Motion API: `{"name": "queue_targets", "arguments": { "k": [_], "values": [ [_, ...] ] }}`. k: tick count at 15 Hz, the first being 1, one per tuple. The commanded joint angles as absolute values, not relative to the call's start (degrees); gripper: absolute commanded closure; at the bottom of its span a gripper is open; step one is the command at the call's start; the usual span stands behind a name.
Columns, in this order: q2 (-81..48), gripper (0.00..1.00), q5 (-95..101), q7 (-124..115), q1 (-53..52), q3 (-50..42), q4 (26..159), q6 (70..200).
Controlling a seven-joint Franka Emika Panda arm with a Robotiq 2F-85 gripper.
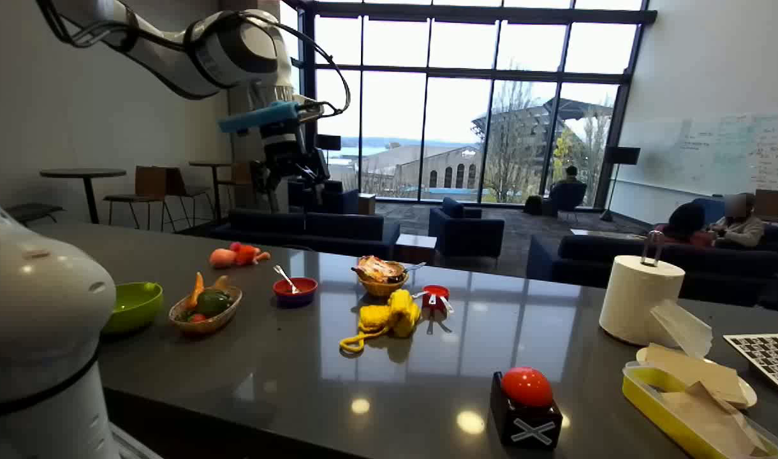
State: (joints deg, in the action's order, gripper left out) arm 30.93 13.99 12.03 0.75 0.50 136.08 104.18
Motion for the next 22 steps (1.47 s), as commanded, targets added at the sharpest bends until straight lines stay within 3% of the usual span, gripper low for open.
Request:
{"name": "queue_targets", "arguments": {
  "k": [1,11,22],
  "values": [
    [30.89,0.0,14.32,11.7,-0.1,-0.17,135.9,103.97],
    [30.37,0.0,14.16,11.94,-0.32,-0.17,135.8,104.08],
    [18.44,0.0,12.93,15.29,-3.5,0.19,131.84,111.89]
  ]
}}
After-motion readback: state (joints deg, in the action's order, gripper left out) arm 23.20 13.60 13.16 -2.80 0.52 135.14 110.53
